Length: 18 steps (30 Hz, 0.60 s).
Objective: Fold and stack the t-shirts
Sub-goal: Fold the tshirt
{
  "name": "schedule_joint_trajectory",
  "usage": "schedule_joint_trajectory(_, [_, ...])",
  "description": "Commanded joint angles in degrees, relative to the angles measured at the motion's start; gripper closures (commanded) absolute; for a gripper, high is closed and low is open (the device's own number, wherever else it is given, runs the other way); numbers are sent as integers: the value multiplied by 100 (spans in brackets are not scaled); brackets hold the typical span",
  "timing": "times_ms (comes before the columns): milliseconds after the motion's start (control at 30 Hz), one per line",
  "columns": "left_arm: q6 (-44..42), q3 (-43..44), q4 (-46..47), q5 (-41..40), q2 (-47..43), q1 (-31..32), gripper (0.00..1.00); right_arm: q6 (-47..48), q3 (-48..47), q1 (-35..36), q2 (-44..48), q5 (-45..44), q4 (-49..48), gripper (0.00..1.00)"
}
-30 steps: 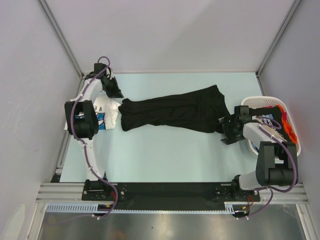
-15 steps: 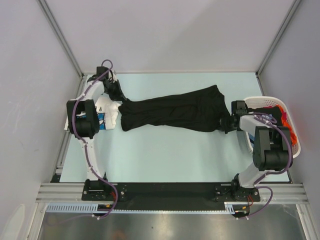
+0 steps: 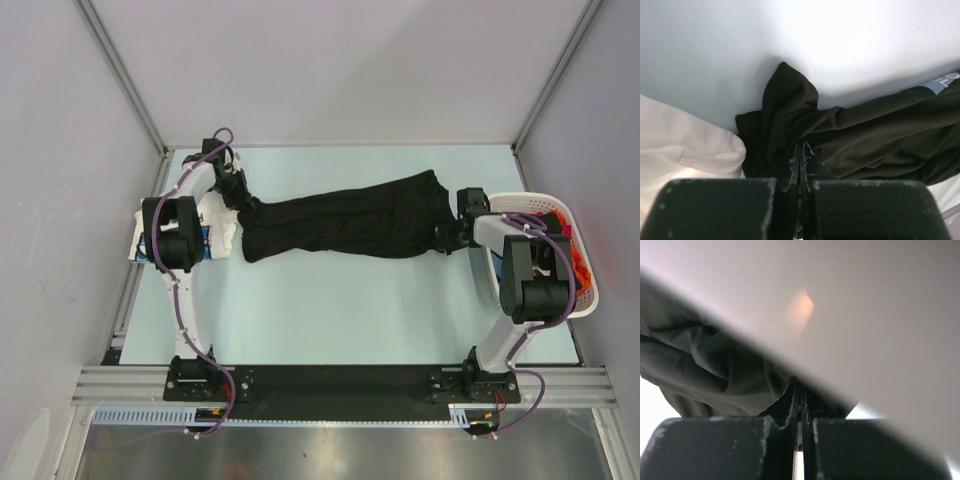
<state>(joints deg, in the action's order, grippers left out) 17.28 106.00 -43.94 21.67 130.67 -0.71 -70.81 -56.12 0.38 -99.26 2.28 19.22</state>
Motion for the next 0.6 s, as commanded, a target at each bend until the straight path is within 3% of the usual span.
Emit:
schedule_joint_trajectory(0, [-67, 404, -386, -347, 73, 18, 100, 111, -522, 94, -260, -219, 213, 100])
schedule_joint_trajectory(200, [-128, 265, -756, -787, 99, 18, 100, 225, -901, 111, -506, -474, 731, 100])
schedule_joint_trajectory(567, [-67, -474, -958, -779, -279, 18, 100, 532, -1849, 41, -1007, -993, 1276, 100])
